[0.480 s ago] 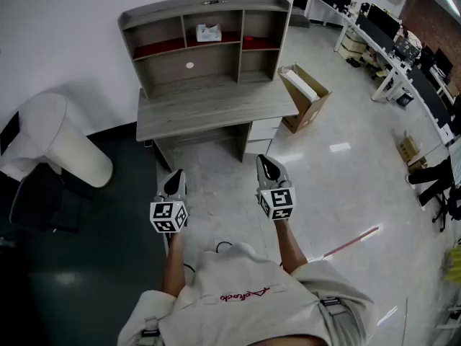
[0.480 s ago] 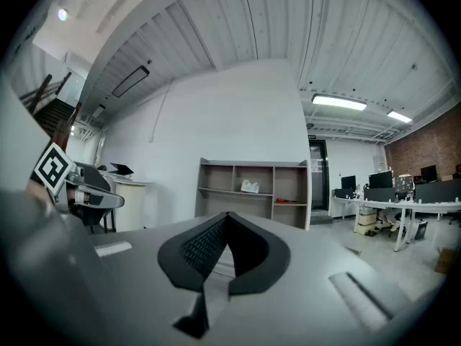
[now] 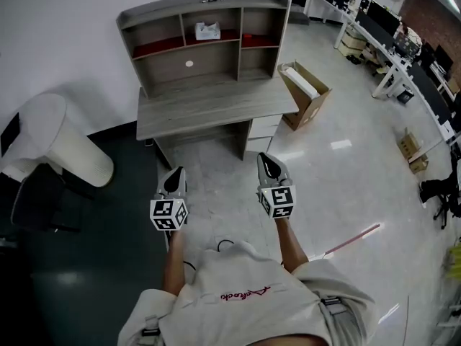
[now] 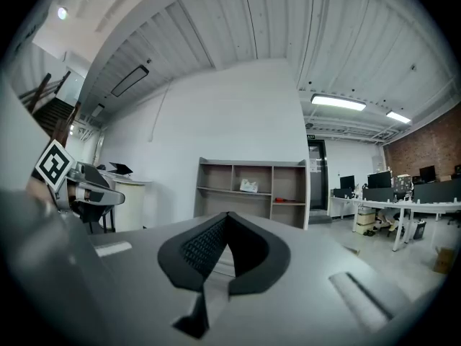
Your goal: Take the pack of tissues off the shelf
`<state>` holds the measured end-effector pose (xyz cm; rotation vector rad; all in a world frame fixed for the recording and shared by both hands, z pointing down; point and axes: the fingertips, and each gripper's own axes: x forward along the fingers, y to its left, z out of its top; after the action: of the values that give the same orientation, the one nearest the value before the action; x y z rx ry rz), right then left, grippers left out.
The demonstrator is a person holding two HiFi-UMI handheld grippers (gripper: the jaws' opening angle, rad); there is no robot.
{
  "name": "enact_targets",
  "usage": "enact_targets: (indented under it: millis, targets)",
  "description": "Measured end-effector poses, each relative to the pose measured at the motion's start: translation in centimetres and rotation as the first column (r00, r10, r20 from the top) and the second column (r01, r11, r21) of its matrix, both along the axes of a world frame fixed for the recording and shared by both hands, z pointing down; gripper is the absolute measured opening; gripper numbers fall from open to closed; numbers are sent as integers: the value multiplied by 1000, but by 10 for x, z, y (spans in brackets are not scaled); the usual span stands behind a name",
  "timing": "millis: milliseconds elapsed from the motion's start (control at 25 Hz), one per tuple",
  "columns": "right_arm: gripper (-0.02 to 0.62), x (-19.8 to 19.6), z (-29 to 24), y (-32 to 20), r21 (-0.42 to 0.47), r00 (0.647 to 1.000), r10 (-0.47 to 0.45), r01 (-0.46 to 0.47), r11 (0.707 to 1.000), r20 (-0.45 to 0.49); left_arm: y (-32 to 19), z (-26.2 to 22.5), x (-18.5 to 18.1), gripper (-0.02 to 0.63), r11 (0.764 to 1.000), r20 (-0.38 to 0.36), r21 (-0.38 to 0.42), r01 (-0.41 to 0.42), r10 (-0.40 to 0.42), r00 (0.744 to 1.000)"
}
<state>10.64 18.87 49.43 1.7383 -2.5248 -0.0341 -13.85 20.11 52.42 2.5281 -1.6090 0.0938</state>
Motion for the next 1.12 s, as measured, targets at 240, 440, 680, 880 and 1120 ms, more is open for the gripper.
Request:
enact_targets:
  millis: [240, 440, 680, 880, 1120]
  targets:
    - [6, 5, 0, 6, 10, 1000, 0, 0, 1000, 1, 6, 2, 6, -2, 1000, 1, -2, -4, 4, 1000]
    - [8, 16, -2, 7, 20, 1000, 7, -7, 1000, 3, 9, -2, 16, -2, 1000, 3, 0, -9, 9, 1000]
    - [8, 31, 2, 10, 7, 1000, 1, -1, 1000, -5, 13, -3, 34, -2, 1000, 11, -7, -6, 6, 1000]
    - [7, 46, 7, 12, 5, 1000, -19, 19, 1000, -2, 14, 4, 55, -2, 1000, 19, -19, -2, 3, 1000]
    - [8, 69, 14, 13, 0, 999, -42, 42, 999, -5, 16, 8, 86, -2, 1000, 29, -21, 3, -3, 1000]
